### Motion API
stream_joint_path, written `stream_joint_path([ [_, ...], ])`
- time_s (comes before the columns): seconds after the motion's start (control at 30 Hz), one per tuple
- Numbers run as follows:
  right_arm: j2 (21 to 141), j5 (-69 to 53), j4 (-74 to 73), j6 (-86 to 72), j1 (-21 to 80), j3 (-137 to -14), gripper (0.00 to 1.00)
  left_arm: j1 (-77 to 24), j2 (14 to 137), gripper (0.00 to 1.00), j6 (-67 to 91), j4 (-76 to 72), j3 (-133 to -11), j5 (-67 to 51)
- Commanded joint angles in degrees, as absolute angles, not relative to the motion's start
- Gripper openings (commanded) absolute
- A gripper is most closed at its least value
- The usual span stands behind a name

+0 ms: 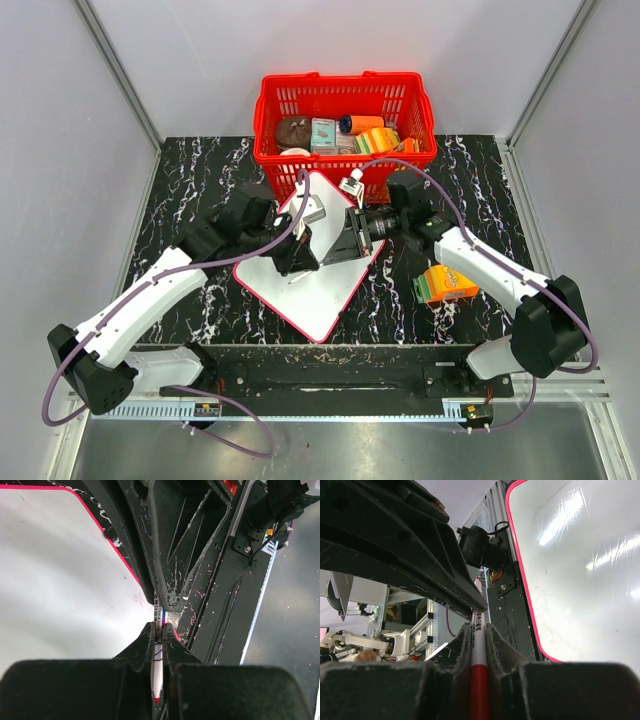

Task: Write a sentence on the whiteboard
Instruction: Pick up the whiteboard marker at the center of the board.

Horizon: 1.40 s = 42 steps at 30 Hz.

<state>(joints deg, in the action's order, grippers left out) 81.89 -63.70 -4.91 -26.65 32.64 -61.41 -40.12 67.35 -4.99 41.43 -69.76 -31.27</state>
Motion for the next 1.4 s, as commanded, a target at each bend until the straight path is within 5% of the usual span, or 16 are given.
stream_joint_path([
  [0.0, 81.7, -64.7, -5.8, -25.4, 33.9, -64.2, 0.05, -40.3, 67.8, 0.0, -6.0, 40.9, -72.2, -31.2],
  [0.17, 80.9, -61.9, -6.9, -23.8, 33.8, -64.2, 0.0, -40.3, 67.3, 0.0, -5.6, 40.9, -72.3, -29.6],
  [0.27, 80.4, -59.0, -8.4, -23.0, 33.8, -64.2, 0.0, -40.3, 66.7, 0.26, -4.8, 40.8, -72.2, -27.0],
  [0.3, 80.3, -58.2, -9.0, -22.4, 33.9, -64.3, 0.0, -40.3, 66.4, 0.52, -4.5, 40.5, -72.1, -26.0],
  [0.4, 79.6, -53.4, -10.7, -21.7, 33.9, -64.5, 0.0, -40.3, 64.4, 0.75, -2.4, 38.6, -70.7, -20.9],
  [0.53, 77.9, -43.2, -13.2, -20.4, 33.9, -64.9, 0.0, -39.9, 60.1, 0.87, 2.1, 35.7, -67.5, -11.4],
  [0.97, 58.0, -13.7, -7.0, -21.1, 33.8, -56.6, 0.0, -38.5, 40.4, 0.99, 21.3, 39.3, -60.0, 16.0],
  [1.37, 55.4, -10.3, -5.2, -21.2, 33.9, -55.2, 0.0, -38.3, 34.9, 0.99, 38.8, 42.8, -47.0, 15.4],
])
